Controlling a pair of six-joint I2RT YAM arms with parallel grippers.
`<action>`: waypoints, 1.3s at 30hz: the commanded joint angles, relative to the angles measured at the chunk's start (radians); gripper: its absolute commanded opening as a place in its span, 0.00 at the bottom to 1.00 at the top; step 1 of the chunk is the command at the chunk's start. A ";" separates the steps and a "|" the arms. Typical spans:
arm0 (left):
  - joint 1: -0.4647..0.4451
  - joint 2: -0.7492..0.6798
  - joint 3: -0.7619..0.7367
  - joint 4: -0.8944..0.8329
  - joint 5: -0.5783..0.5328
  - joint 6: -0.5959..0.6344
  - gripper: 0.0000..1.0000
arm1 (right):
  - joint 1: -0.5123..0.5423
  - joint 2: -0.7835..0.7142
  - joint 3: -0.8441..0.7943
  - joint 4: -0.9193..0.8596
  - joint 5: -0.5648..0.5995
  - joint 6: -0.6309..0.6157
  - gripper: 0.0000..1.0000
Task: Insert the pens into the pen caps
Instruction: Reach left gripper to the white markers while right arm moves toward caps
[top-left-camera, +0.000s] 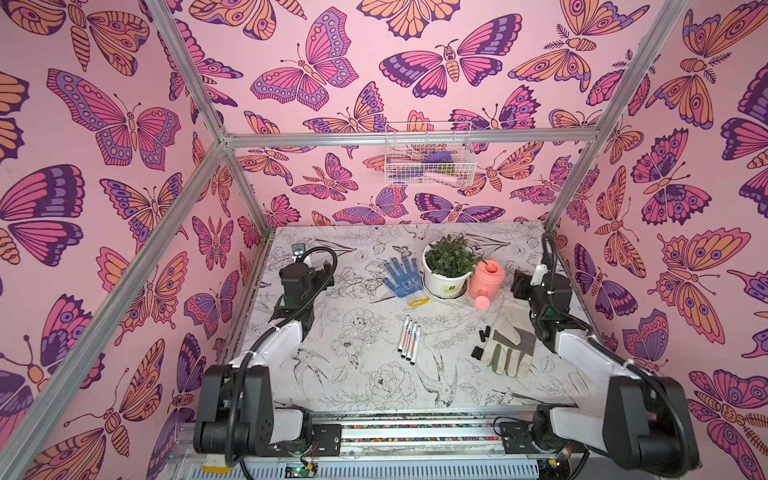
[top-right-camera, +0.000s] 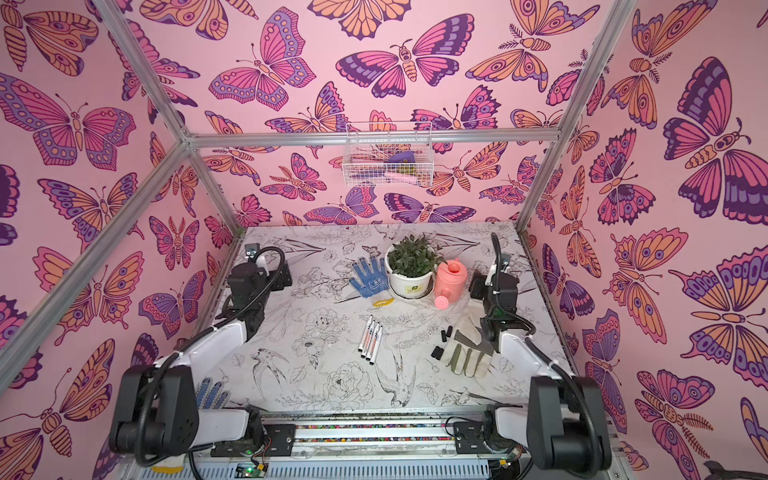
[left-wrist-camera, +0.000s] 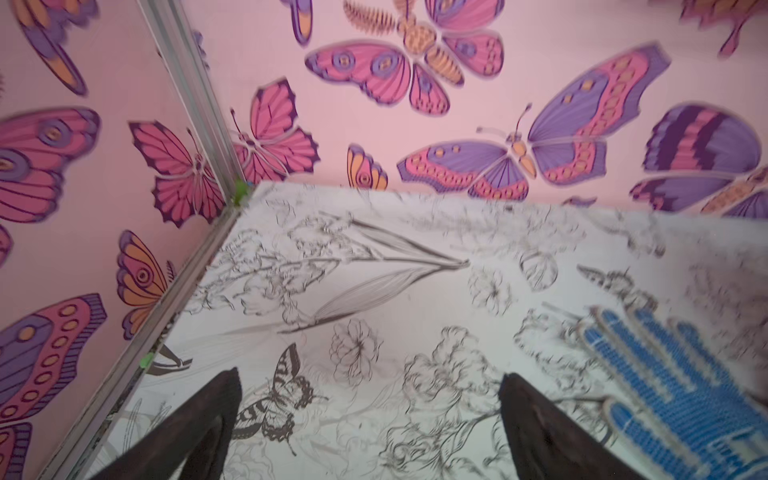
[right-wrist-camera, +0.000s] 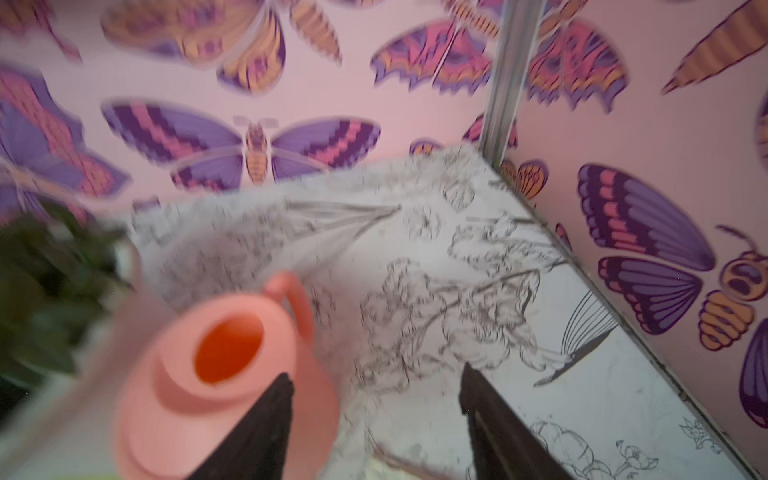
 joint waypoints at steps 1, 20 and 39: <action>-0.109 -0.007 -0.029 -0.231 -0.164 -0.124 0.99 | 0.012 -0.107 -0.010 -0.212 0.156 0.196 0.64; -0.673 0.155 0.117 -0.641 0.043 -0.248 0.91 | 0.484 0.040 0.571 -0.742 0.129 -0.053 0.68; -0.682 0.332 0.228 -0.708 0.058 -0.240 0.66 | 0.558 0.202 0.685 -0.834 0.028 0.032 0.66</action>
